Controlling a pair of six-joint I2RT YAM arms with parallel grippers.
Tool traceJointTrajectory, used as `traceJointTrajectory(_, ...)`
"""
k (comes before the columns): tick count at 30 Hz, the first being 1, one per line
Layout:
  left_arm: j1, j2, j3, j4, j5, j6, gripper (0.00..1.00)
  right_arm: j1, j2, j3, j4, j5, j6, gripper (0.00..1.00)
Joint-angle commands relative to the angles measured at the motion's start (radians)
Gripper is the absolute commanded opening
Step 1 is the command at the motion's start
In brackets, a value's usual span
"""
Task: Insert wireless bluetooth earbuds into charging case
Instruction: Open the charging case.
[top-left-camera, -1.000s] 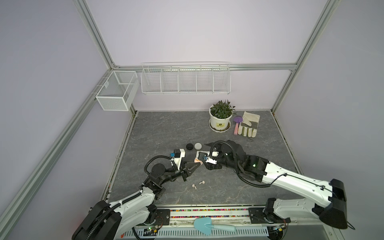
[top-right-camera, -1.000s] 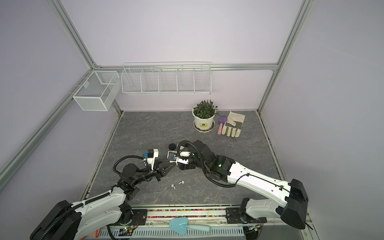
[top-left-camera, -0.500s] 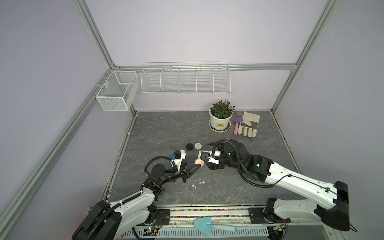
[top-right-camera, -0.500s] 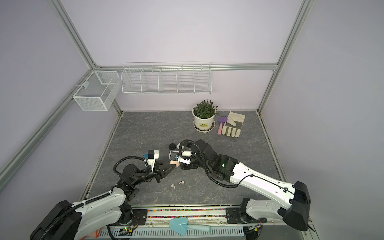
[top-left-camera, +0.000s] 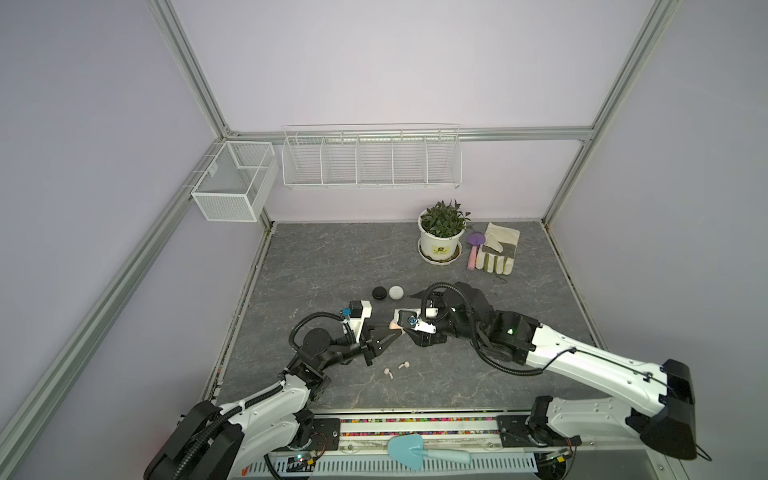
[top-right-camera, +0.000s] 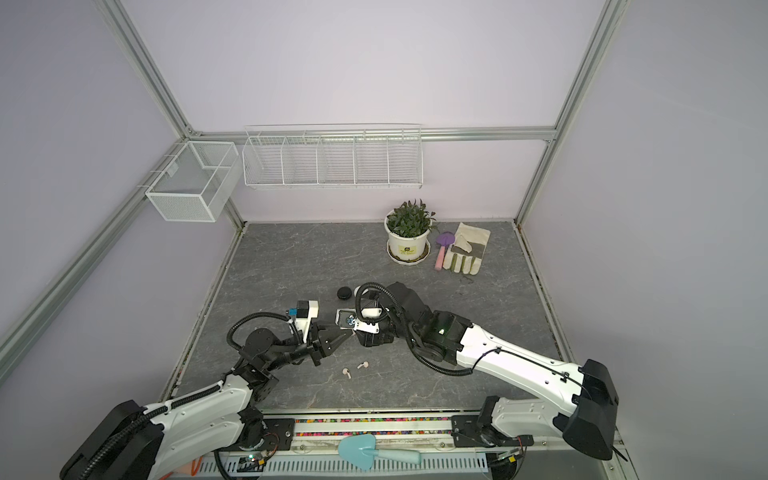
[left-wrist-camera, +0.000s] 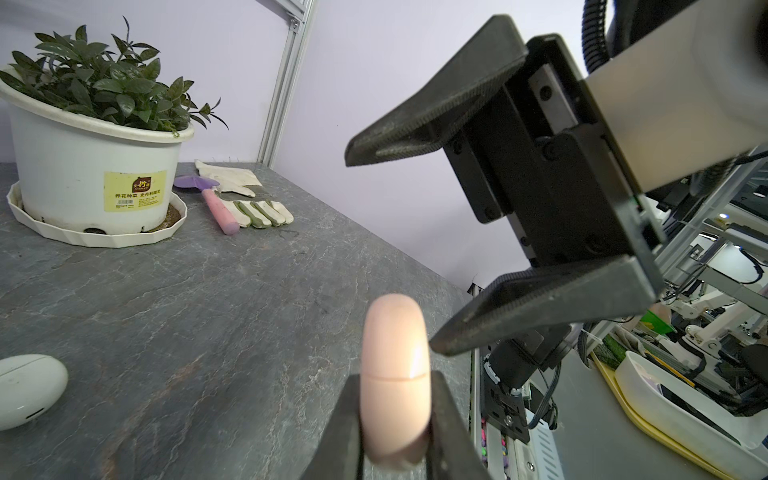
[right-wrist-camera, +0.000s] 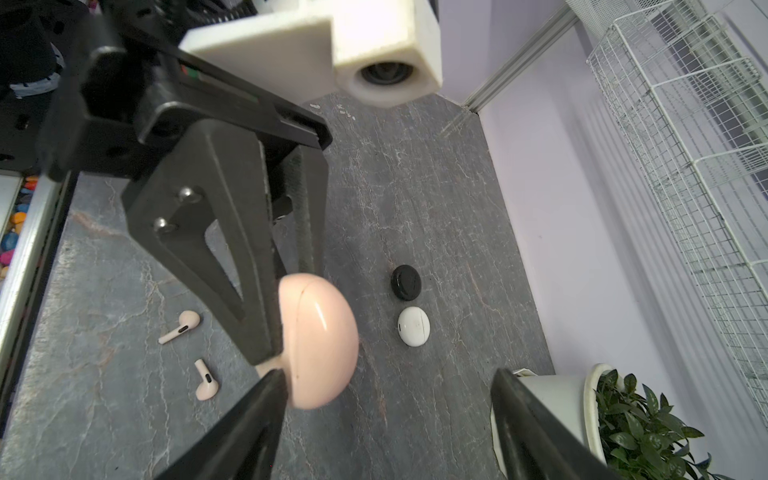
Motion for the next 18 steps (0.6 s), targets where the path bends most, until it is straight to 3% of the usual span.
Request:
traceJointTrajectory(1, -0.003, -0.002, 0.007, 0.018, 0.018, 0.004, 0.00, 0.001, 0.012, -0.009, 0.051, -0.012, -0.011, 0.80)
traceJointTrajectory(18, -0.003, 0.004, 0.003, 0.025, 0.022, 0.001, 0.00, -0.013, 0.005, 0.006, 0.084, 0.111, -0.023, 0.79)
